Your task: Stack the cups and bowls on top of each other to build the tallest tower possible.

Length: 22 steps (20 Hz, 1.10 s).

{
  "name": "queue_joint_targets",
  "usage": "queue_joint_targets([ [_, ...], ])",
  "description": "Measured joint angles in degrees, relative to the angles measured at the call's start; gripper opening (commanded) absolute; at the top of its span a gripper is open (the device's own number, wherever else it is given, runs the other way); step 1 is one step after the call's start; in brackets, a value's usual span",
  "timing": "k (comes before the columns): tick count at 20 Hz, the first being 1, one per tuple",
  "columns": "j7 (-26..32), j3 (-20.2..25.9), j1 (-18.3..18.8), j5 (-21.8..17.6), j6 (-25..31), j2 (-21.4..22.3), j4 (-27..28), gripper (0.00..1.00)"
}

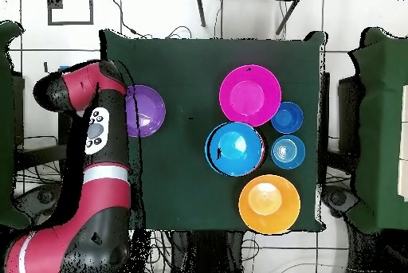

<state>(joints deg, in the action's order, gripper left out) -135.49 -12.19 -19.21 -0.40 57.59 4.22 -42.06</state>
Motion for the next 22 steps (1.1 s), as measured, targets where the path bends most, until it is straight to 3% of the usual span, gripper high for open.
queue_joint_targets([
  [14,0.0,-1.9,1.8,0.7,0.0,8.8,-6.2,0.00],
  [22,0.0,-1.9,4.7,0.7,0.0,15.9,-11.7,0.00],
])
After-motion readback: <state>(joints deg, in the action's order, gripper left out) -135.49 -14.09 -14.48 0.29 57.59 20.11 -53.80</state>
